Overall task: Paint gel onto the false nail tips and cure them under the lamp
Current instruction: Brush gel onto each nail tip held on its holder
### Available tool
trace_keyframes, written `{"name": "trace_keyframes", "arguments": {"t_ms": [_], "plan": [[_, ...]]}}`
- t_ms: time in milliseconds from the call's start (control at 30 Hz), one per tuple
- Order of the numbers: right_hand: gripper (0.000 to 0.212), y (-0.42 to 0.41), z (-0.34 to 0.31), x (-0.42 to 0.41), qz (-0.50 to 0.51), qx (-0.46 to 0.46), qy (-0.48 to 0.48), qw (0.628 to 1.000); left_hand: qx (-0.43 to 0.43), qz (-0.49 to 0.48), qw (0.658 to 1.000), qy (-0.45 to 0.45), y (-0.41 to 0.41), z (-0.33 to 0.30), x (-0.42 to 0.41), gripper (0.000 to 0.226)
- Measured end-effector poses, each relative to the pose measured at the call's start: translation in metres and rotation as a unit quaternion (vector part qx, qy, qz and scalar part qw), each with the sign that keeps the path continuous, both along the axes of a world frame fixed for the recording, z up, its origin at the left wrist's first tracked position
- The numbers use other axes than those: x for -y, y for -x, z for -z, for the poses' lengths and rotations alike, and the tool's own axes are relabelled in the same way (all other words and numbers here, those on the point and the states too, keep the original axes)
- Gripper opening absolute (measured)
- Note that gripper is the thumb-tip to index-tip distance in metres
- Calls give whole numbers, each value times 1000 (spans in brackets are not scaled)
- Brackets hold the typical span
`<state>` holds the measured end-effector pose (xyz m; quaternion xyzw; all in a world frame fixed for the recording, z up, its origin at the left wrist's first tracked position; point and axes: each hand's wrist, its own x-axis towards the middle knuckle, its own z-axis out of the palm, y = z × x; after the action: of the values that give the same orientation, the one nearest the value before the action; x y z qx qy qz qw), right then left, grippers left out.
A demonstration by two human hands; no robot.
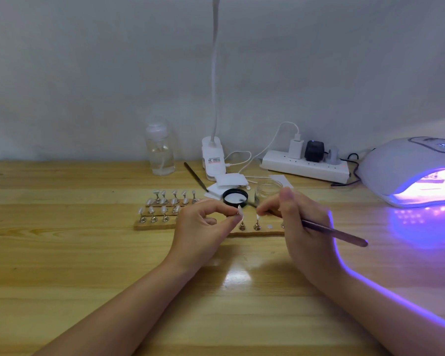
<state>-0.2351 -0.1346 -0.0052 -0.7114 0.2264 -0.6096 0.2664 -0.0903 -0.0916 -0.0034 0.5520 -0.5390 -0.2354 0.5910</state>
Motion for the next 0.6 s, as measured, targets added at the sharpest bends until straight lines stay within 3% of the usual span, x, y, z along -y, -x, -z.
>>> {"name": "trace_keyframes", "arguments": {"t_ms": [100,233,367,500,600], "plan": [[50,0,1,-1,-25,22,-44,998,11,-2,1000,-12,0,0,1,15],[42,-1,-1,0,-4,8,-11,1000,12,-2,1000,-9,-1,1,2,16],[49,-1,1,-3,-37,40,-74,996,17,1,1000,-9,0,0,1,20],[44,-1,0,-1,-23,22,-48,998,22,2,1000,-13,-1,0,3,21],[48,0,1,-2,-29,41,-96,994,26,5,1000,-17,-1,1,4,19]]}}
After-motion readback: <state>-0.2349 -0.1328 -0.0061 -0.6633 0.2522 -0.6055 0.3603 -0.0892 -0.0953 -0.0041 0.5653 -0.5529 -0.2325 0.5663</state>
